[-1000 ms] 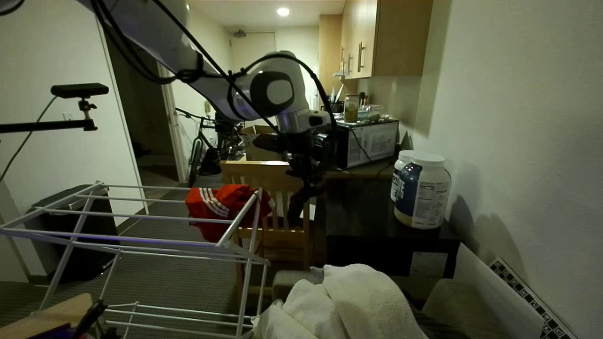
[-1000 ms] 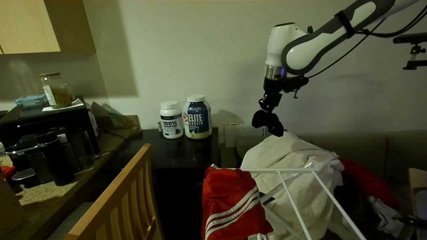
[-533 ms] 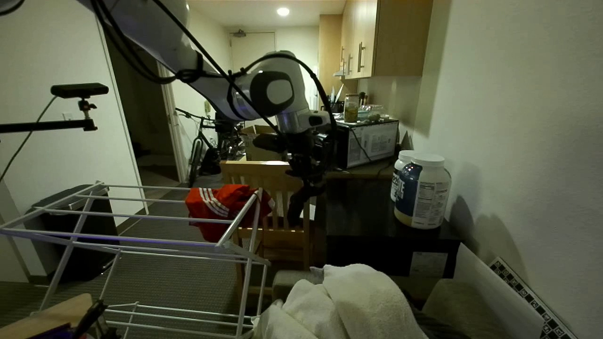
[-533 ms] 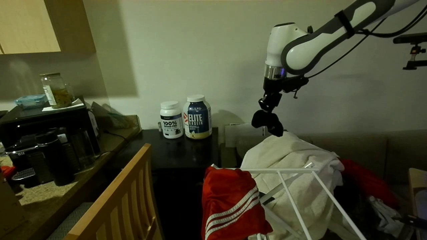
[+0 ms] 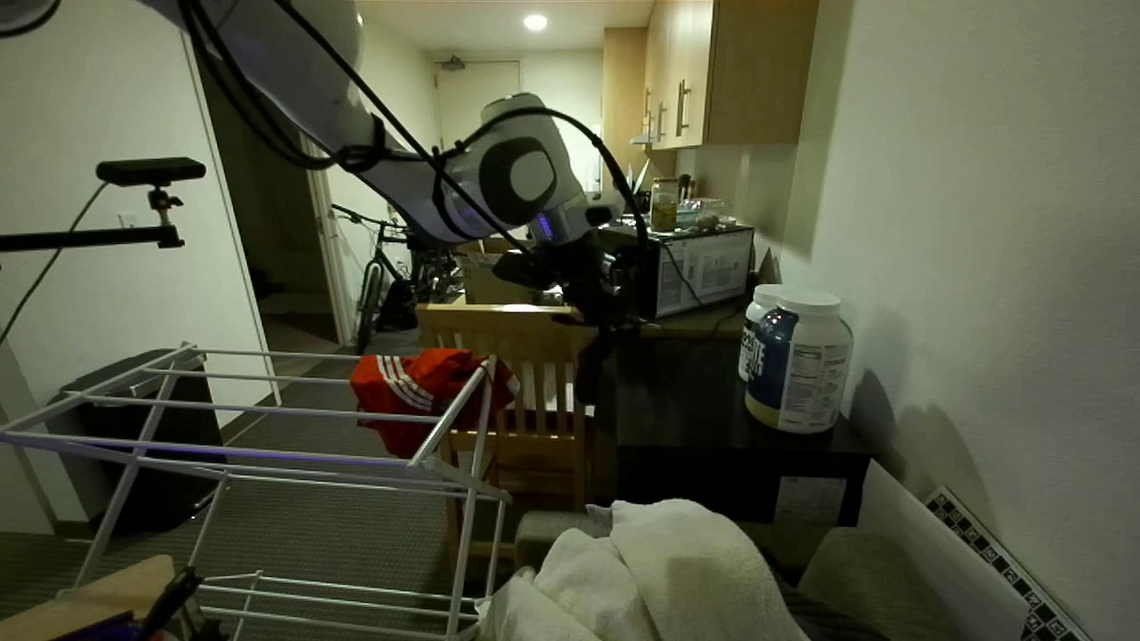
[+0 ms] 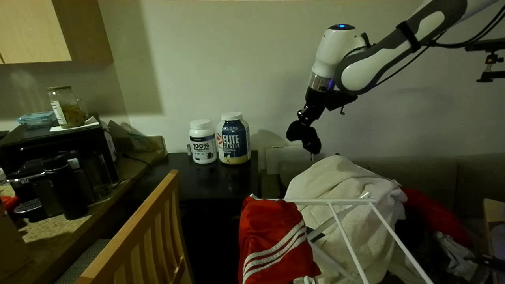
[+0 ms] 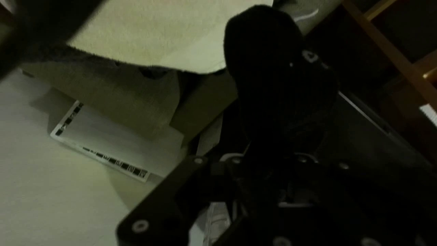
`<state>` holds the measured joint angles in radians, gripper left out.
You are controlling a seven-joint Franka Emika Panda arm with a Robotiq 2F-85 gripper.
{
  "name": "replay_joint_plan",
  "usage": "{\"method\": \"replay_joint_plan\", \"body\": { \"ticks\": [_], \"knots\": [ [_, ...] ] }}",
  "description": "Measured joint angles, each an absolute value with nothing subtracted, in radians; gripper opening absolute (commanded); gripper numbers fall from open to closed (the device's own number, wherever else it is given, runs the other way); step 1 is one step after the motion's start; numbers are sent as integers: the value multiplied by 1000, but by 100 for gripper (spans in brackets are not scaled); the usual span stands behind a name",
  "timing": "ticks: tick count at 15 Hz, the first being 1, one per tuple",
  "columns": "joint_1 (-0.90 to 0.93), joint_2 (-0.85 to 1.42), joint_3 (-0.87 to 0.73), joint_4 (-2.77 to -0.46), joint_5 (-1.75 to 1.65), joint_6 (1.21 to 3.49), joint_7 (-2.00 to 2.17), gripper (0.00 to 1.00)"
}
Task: Remove the sock and short from the cloth hanger
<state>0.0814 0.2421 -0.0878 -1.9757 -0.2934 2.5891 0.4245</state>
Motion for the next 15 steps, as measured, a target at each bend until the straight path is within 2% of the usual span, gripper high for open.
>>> {"method": "replay_joint_plan", "body": {
  "ticks": [5,9,12,15],
  "knots": [
    [114,299,-213,-1929,-501,2817,669,74],
    [203,360,-398,-1848,-714,2889,963,98],
    [216,375,-398,-1851,-705,2843,977,100],
    [171,372,-281,-1896,-571,2810,845,100]
  ]
}}
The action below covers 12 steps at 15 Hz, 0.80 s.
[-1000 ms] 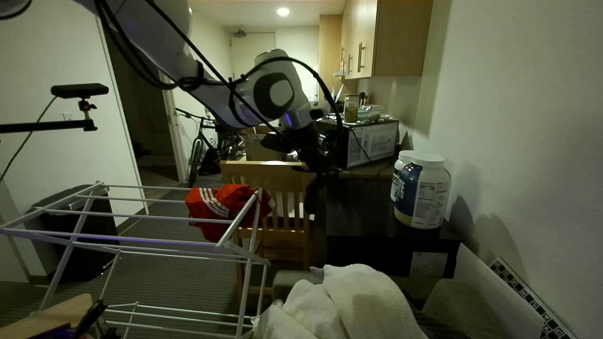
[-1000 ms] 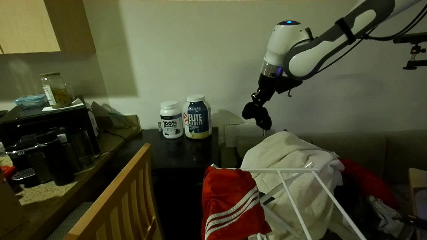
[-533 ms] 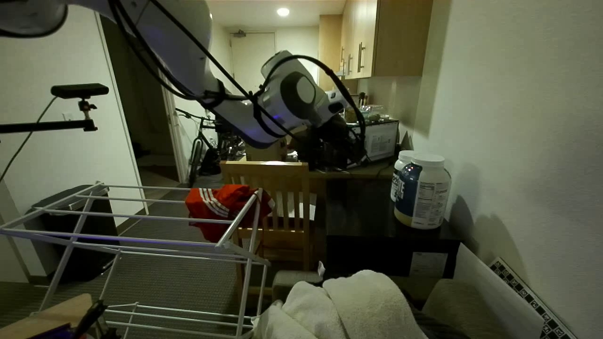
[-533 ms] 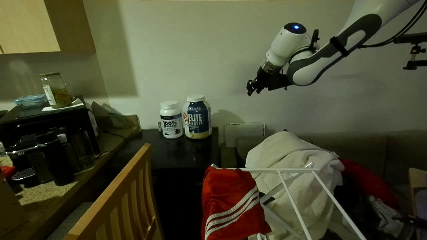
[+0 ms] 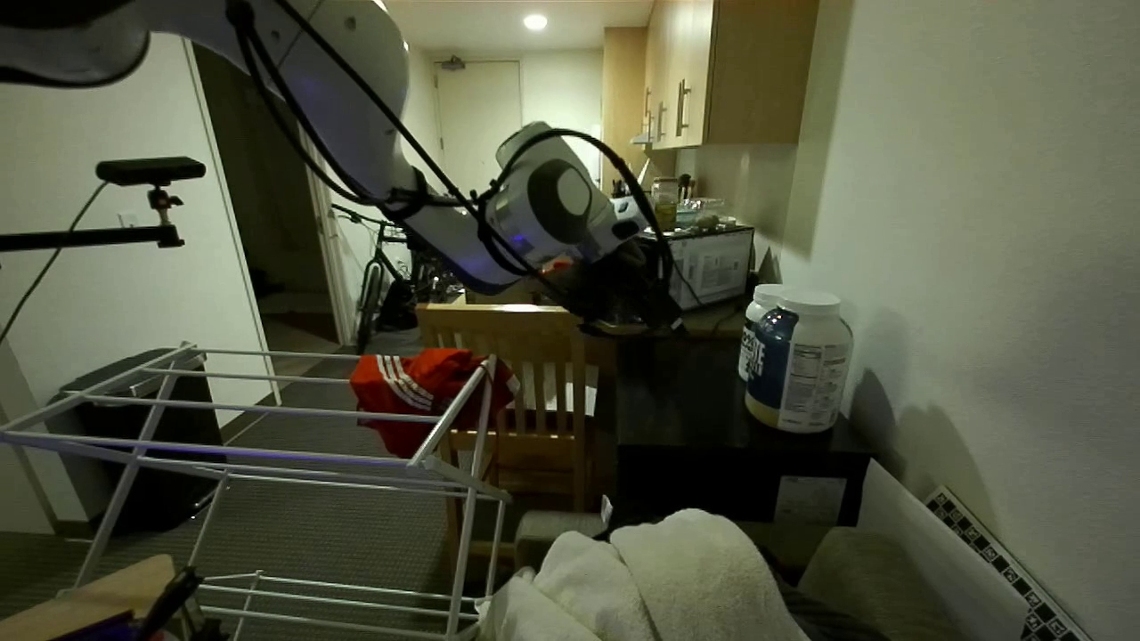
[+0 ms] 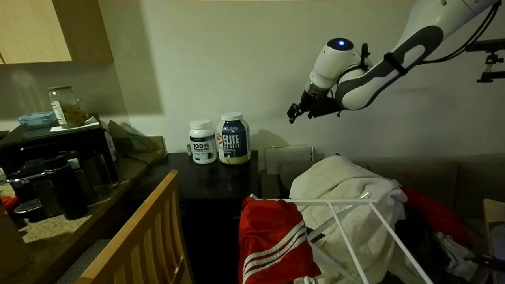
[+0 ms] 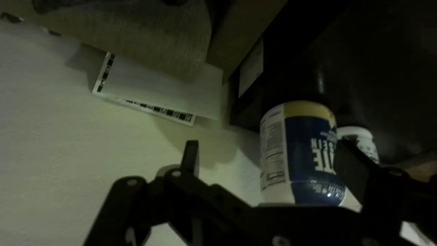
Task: Remove the sock and short from the cloth hanger
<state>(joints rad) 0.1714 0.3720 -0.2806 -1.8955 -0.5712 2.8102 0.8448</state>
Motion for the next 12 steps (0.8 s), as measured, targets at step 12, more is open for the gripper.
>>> {"method": "replay_joint_plan", "body": {
  "ticks": [12],
  "knots": [
    [170,368,-65,-1957,-293,2652,559,100]
  ]
}}
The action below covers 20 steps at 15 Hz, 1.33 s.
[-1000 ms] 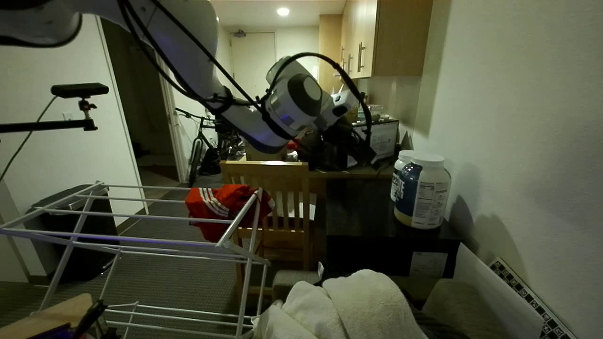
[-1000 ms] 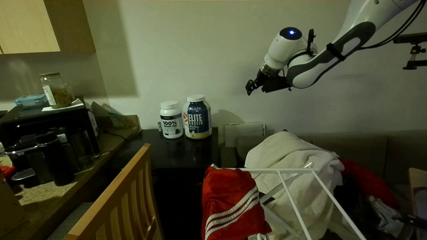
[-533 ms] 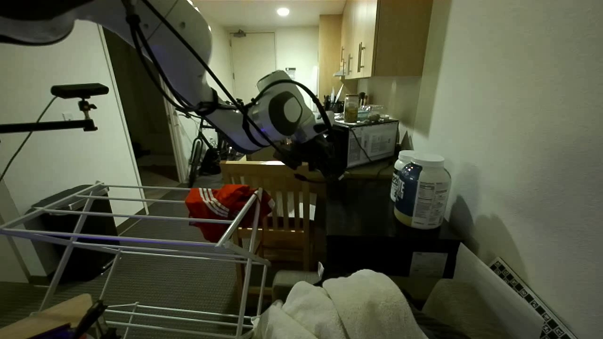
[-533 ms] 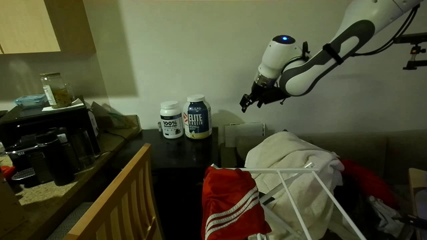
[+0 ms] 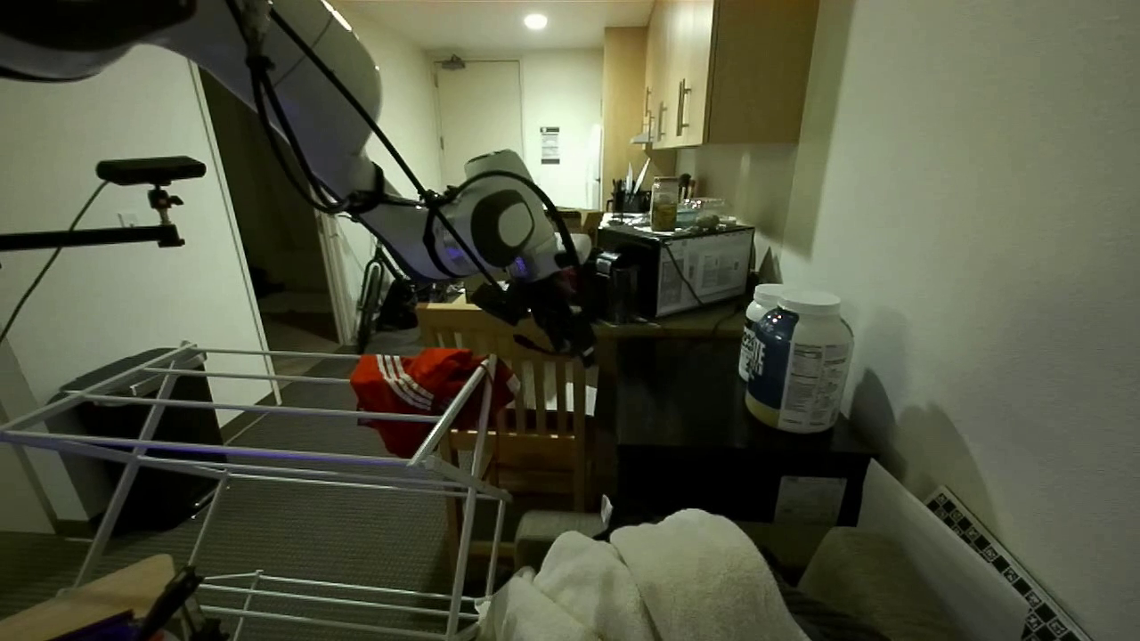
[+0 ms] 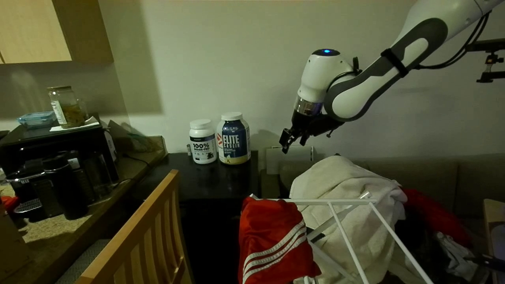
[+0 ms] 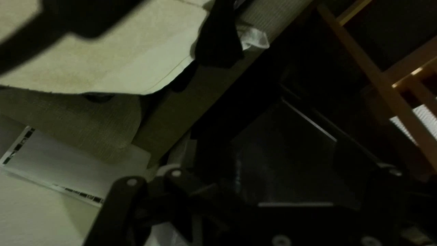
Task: Remove the sock and short from the cloth hanger
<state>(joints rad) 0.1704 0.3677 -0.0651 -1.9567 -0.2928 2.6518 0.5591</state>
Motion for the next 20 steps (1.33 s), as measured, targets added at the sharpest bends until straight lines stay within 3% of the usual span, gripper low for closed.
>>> {"method": "replay_joint_plan", "body": {
  "ticks": [7,20],
  "knots": [
    [178,359,43,-1981,-137,2518,428,100],
    [248,351,105,-1986,-79,2359,429,100]
  ]
}}
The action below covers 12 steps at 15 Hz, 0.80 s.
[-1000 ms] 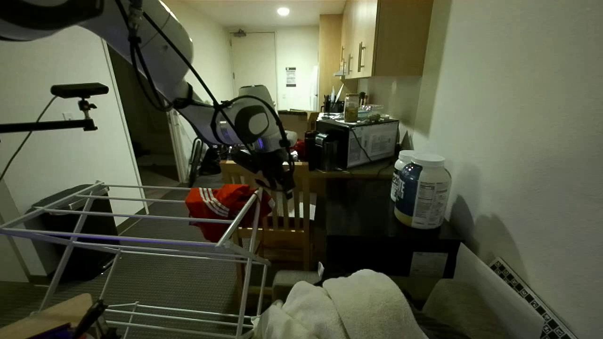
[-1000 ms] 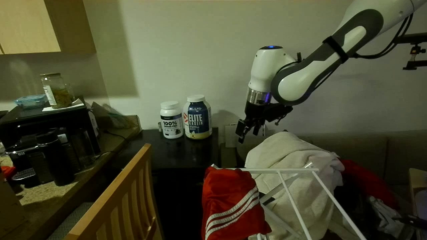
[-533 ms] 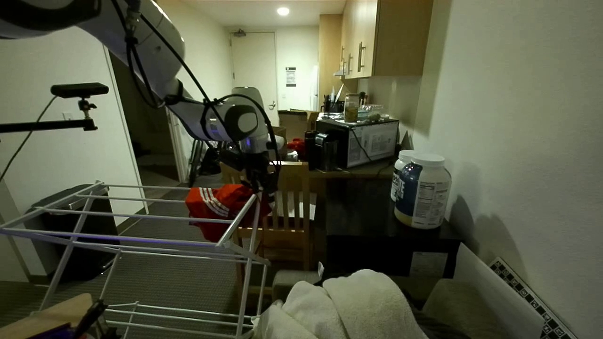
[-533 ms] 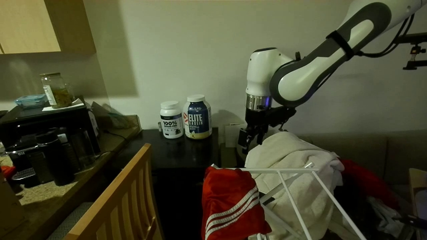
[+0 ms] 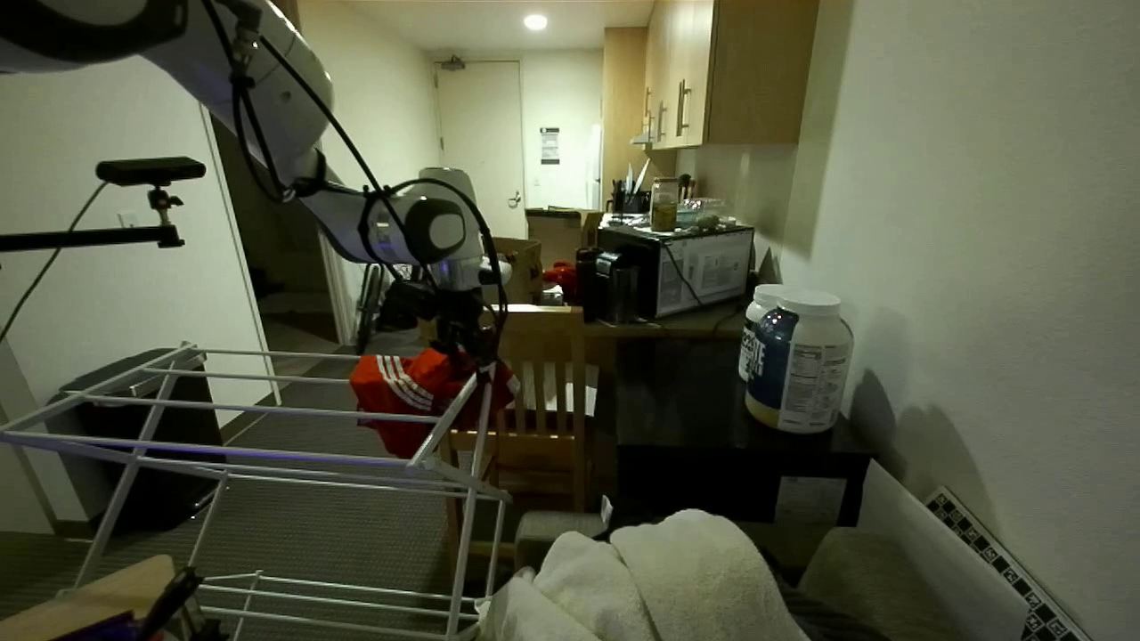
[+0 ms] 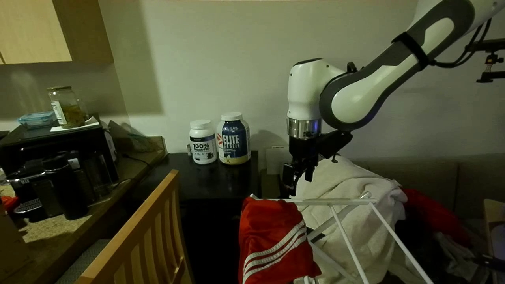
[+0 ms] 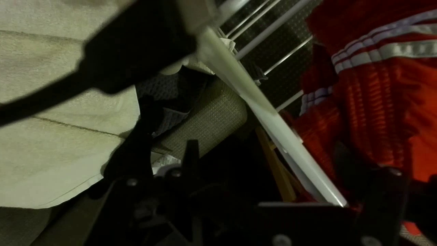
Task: Remove the sock and short from the cloth hanger
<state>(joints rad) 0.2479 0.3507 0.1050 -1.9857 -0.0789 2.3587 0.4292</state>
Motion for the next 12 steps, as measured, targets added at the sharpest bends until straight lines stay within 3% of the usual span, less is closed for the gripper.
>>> {"method": "replay_joint_plan", "body": {
  "ticks": [12],
  "knots": [
    [282,343,133,-2023,-24,2359,443,100]
  ]
}}
